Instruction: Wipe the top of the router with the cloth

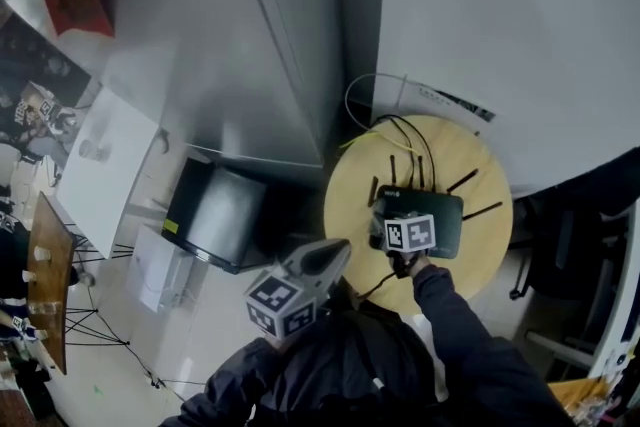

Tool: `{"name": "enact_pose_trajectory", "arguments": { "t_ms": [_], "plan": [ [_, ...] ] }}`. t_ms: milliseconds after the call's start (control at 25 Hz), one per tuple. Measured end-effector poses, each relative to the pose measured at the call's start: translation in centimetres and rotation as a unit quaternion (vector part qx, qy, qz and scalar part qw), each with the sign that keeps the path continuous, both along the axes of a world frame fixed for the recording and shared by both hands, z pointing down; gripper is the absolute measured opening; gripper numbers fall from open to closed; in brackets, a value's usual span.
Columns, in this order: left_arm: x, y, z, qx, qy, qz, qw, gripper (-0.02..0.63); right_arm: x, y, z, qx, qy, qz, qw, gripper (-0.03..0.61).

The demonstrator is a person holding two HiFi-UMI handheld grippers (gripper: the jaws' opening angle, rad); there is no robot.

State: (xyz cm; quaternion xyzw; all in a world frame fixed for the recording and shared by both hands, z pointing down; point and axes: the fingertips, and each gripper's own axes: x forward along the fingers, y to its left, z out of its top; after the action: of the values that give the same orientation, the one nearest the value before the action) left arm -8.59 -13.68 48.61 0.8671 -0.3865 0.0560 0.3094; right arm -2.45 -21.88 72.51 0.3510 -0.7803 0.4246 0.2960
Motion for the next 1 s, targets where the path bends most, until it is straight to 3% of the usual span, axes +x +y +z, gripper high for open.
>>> {"name": "enact_pose_trajectory", "arguments": {
  "t_ms": [280,1000],
  "plan": [
    [0.7,0.2,-0.2,0.005,0.006,0.007,0.9999,-0.006,4.2,0.2,0.2,-0.003,0.015,0.011,1.0,0.071],
    [4.8,0.4,-0.5,0.008,0.012,0.048,0.9988,-0.006,21.5,1.7,0.4,-0.005,0.05,0.125,0.991,0.072]
  ]
}}
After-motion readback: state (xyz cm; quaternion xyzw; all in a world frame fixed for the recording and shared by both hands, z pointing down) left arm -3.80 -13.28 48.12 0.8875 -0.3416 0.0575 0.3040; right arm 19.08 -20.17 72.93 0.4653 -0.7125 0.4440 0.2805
